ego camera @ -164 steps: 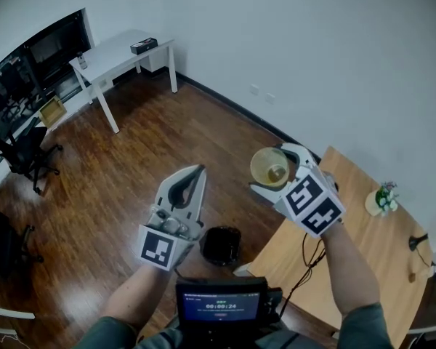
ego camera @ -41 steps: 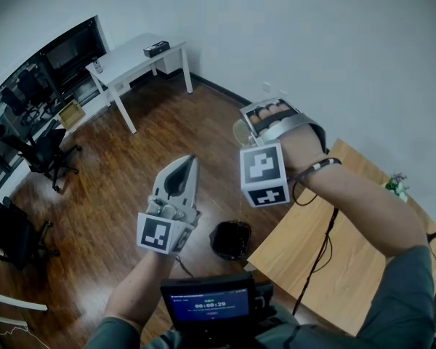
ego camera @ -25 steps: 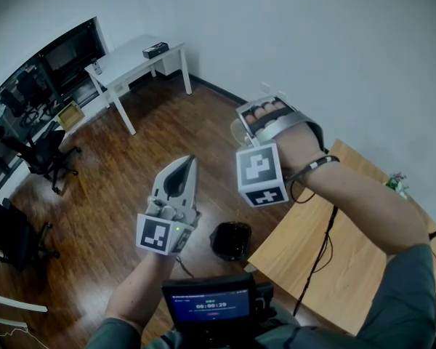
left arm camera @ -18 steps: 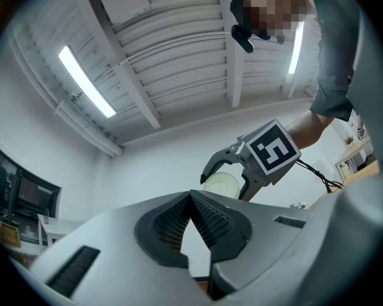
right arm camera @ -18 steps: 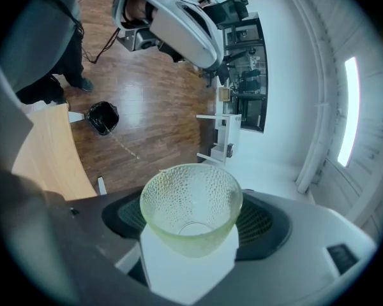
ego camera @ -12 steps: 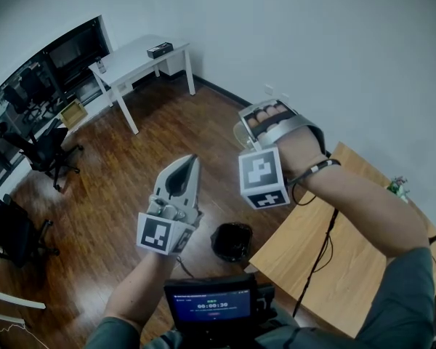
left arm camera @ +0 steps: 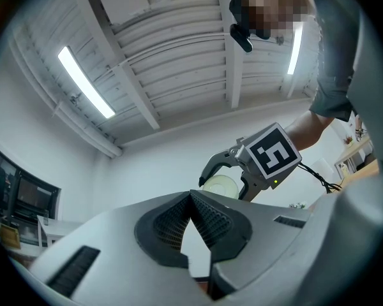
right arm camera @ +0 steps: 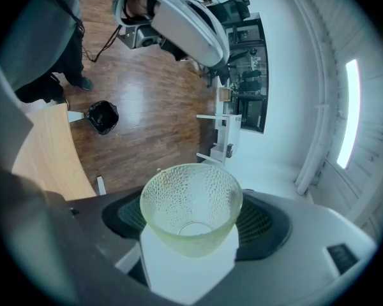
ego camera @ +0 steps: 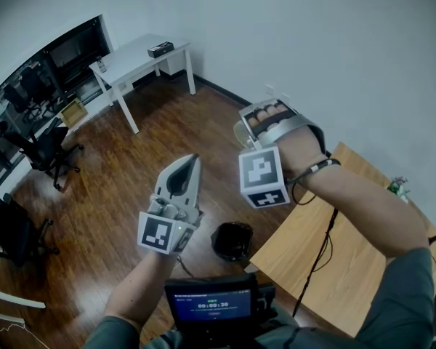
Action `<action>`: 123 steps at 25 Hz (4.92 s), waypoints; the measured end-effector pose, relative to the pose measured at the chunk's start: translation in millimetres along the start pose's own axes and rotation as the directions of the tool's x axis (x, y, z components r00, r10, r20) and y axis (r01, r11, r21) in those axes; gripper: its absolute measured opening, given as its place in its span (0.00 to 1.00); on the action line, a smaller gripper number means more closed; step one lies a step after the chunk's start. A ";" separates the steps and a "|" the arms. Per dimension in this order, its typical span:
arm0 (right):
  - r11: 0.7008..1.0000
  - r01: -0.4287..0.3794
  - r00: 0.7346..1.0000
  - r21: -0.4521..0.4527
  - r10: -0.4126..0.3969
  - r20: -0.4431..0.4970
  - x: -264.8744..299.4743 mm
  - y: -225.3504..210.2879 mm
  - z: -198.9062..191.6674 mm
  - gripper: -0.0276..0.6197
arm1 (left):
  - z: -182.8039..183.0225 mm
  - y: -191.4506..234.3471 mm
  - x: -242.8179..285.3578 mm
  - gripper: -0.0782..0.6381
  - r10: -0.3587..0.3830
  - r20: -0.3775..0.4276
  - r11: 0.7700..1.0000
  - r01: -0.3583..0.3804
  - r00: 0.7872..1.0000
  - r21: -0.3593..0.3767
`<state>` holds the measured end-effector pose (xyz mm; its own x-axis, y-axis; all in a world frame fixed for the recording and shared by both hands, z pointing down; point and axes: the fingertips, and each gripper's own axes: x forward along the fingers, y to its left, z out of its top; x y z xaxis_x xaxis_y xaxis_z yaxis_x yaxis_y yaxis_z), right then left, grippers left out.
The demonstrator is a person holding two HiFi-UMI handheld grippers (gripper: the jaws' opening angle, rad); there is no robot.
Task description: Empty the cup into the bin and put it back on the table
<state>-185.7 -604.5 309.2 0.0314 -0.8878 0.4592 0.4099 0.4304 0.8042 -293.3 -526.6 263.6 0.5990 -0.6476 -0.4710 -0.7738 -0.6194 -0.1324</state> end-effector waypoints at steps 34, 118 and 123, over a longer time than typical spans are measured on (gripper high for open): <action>0.998 0.031 0.999 -0.046 -0.032 -0.026 0.2 8.6 -3.9 0.66 | -9.9 -7.0 2.0 0.10 -0.011 -0.037 1.000 0.011 0.999 -0.023; -0.220 -0.088 0.982 0.971 -0.185 0.047 -280.6 165.4 -64.1 0.66 | 25.6 -212.8 -9.0 0.10 -0.531 0.161 0.747 0.550 0.832 -0.374; -0.272 -0.032 0.984 0.962 -0.179 -0.018 -307.2 181.4 -76.2 0.66 | 28.1 -240.1 -9.5 0.10 -0.583 0.157 0.704 0.592 0.797 -0.392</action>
<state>-51.5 -266.1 285.3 -0.0261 -0.9534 0.3007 -0.9892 0.0680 0.1296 -118.9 -359.2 275.4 0.8962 -0.0859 -0.4353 -0.1098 -0.9935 -0.0301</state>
